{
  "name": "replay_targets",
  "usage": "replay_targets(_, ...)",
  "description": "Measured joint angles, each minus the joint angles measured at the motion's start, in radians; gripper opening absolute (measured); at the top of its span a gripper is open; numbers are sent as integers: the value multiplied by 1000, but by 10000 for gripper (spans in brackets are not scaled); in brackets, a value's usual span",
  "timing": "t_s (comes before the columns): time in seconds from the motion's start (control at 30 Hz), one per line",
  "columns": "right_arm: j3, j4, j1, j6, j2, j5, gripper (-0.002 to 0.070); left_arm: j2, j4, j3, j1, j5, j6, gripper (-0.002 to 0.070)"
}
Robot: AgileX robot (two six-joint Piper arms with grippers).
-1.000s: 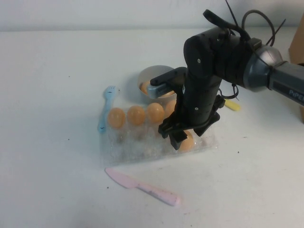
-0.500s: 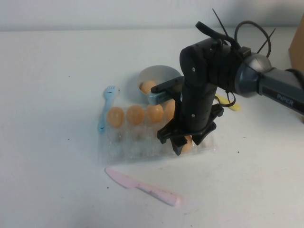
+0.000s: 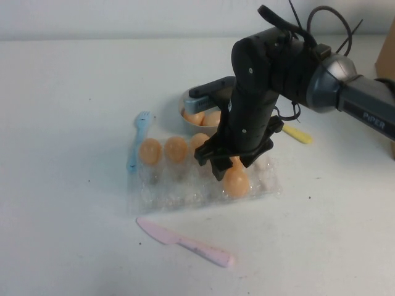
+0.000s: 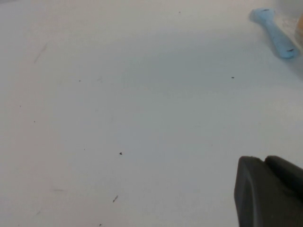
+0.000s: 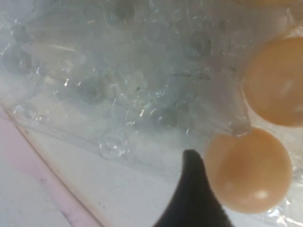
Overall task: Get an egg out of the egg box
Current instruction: Pick up the egg from the plastic box
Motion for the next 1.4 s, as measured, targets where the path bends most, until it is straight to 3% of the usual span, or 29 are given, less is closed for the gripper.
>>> replay_targets(0.67, -9, -3, 0, 0, 41, 0, 441, 0, 0, 0, 0, 0, 0, -3)
replay_targets(0.93, -9, -8, 0, -2, 40, 0, 398, 0, 0, 0, 0, 0, 0, -3)
replay_targets(1.4, 65, -18, 0, -25, -93, 0, 388, 0, 0, 0, 0, 0, 0, -3)
